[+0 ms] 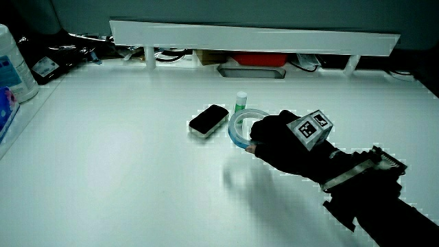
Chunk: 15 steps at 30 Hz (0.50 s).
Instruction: Place blue tape
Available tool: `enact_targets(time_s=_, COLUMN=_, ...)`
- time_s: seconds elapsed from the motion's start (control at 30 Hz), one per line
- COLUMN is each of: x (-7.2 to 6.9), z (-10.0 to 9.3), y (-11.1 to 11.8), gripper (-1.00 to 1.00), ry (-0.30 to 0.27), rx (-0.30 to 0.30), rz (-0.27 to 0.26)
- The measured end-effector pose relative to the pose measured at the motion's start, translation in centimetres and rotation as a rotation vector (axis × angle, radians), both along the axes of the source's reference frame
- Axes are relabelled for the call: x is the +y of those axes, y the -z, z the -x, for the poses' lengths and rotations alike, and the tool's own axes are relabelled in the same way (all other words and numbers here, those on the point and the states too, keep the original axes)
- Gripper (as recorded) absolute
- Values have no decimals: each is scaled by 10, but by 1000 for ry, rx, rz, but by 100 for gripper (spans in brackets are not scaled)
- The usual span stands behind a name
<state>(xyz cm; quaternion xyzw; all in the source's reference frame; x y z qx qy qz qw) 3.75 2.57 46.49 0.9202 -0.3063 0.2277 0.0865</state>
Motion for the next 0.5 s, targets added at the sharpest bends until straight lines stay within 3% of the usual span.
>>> enact_targets(time_s=0.43, x=-1, z=14, y=-42, gripper=0, ry=-34, rx=-4, rz=101)
enact_targets(time_s=0.5, x=0, z=17, y=-50, gripper=0, ry=-39, rx=6, rz=95)
